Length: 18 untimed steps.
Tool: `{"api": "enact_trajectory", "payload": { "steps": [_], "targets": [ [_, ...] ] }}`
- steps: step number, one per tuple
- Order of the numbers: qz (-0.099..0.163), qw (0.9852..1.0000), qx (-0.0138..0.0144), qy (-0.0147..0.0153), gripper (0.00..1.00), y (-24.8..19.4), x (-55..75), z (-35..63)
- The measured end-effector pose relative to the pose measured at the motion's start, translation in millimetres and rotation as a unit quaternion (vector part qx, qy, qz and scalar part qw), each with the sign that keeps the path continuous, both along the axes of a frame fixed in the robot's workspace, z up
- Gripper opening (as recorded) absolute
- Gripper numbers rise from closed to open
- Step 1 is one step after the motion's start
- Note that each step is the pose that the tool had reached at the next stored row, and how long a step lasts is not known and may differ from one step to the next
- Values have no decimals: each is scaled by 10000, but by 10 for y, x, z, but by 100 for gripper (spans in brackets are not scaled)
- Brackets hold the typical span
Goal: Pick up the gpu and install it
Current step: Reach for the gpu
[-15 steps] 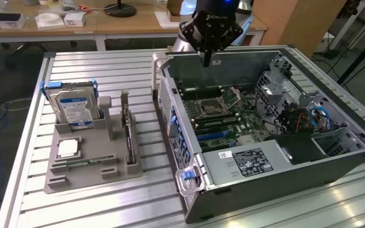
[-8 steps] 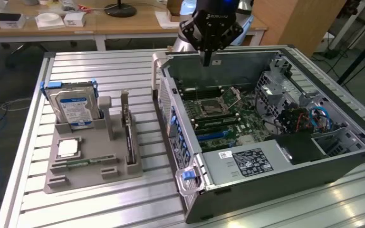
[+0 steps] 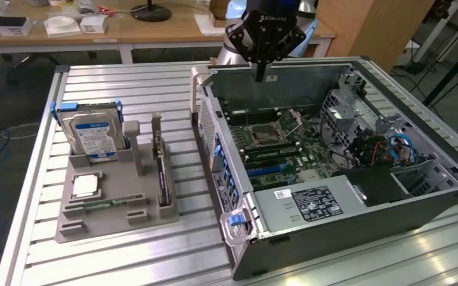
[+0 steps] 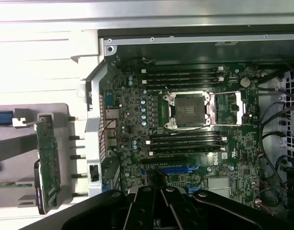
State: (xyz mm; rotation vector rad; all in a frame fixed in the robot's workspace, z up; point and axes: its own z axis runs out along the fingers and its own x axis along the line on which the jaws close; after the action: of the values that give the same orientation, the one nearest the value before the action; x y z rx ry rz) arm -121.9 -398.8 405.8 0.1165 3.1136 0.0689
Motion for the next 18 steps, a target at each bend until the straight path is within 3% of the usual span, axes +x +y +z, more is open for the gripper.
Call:
{"api": "enact_trajectory", "payload": {
  "steps": [18],
  "targets": [
    [3,10000,0,0,11,0,-133,0]
  ]
}}
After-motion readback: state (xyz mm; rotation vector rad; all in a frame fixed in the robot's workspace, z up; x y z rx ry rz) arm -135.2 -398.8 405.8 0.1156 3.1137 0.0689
